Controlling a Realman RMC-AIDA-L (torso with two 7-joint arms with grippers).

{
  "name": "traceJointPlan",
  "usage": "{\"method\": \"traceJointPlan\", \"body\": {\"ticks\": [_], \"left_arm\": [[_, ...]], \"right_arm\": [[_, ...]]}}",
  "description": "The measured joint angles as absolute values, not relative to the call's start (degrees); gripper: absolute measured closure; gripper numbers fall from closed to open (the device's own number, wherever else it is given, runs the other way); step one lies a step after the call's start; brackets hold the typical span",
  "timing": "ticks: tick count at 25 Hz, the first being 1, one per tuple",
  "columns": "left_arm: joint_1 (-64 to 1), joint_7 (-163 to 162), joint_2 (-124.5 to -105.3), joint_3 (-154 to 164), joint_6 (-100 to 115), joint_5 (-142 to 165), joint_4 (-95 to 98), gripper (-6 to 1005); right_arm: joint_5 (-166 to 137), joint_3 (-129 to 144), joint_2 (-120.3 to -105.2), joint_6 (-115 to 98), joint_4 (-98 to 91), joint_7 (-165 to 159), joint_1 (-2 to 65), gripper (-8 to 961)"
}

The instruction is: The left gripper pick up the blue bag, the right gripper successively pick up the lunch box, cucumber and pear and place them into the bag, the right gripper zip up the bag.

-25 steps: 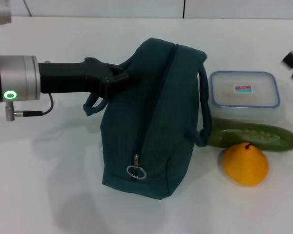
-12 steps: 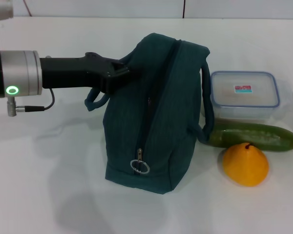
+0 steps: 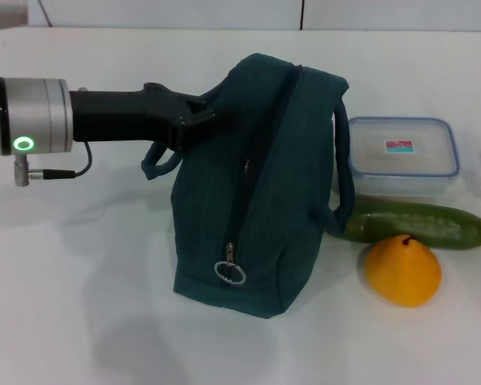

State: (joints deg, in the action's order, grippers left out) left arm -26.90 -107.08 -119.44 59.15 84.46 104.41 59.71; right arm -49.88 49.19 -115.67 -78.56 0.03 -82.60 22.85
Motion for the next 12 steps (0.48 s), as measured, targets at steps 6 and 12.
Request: {"method": "traceJointPlan", "body": {"ticks": [6, 12], "left_arm": [[-26.9, -107.1, -119.35, 59.2, 84.6, 104.5, 61.0, 952], [-27.5, -107.0, -119.25, 59.1, 84.6, 104.6, 61.1, 952]], "right_arm": [[-49.9, 49.3, -115.77, -76.1, 1.4, -89.3, 23.2, 186], [-50.3, 49.7, -115.96, -73.7, 2.8, -91.8, 24.7, 187]]}}
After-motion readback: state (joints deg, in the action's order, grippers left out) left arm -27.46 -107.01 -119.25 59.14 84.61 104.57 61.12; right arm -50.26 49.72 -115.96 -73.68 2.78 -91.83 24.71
